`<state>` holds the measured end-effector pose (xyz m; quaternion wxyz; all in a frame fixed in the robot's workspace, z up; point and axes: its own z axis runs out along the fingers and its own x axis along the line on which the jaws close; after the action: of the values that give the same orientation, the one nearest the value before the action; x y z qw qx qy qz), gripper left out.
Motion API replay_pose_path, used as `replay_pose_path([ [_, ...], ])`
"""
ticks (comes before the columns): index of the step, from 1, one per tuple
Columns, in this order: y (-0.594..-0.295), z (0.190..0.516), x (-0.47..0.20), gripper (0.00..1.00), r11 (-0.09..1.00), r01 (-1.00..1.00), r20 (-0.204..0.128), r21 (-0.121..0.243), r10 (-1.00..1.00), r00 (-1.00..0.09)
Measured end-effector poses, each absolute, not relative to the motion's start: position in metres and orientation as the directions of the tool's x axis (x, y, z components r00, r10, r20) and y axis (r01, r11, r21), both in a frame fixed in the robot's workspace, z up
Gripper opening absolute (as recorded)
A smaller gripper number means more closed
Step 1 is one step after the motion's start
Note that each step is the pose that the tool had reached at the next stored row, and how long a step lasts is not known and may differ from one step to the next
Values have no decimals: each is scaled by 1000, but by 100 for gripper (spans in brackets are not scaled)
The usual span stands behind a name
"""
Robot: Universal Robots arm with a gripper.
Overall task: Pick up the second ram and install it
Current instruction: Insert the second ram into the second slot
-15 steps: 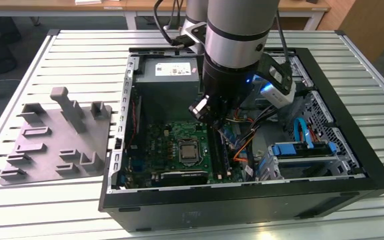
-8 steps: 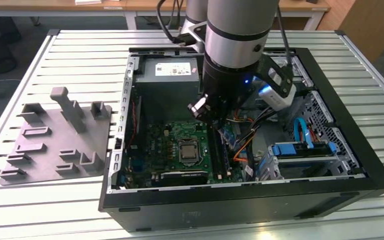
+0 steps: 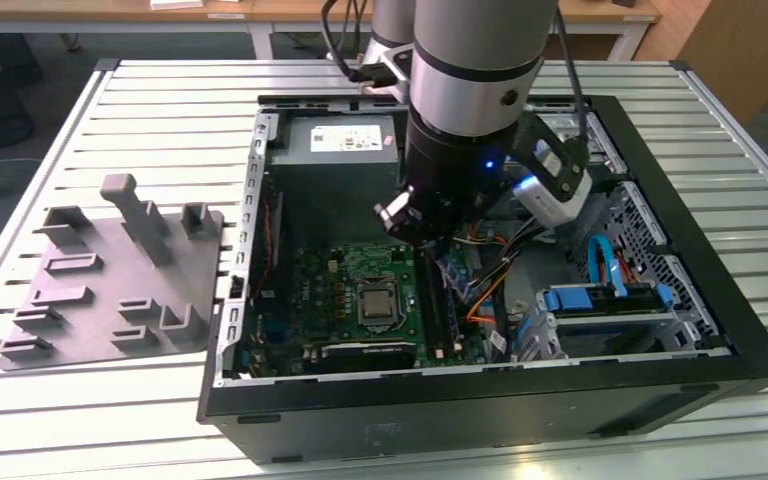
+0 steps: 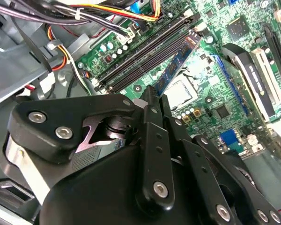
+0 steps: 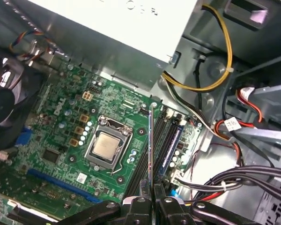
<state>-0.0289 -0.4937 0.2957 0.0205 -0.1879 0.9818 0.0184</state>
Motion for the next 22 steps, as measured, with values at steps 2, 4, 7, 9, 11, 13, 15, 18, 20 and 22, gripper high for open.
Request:
replay_pose_path([
  [2,-494,296,-29,14,936,-351,-47,28,-349,-936],
  [4,-494,296,-29,14,943,-333,-47,28,-331,-942],
  [7,-494,296,-29,14,952,-306,-47,28,-305,-951],
  [9,-494,296,-29,14,957,-287,-47,28,-286,-957],
  [11,-494,296,-29,14,963,-268,-47,28,-267,-963],
  [13,-494,296,-29,14,968,-249,-47,29,-247,-968],
  [15,-494,296,-29,14,973,-229,-47,28,-228,-973],
  [18,-494,296,-29,14,980,-199,-47,28,-198,-979],
  [20,-494,296,-29,14,983,-181,-47,28,-179,-983],
  [22,-494,296,-29,14,986,-163,-47,28,-161,-986],
])
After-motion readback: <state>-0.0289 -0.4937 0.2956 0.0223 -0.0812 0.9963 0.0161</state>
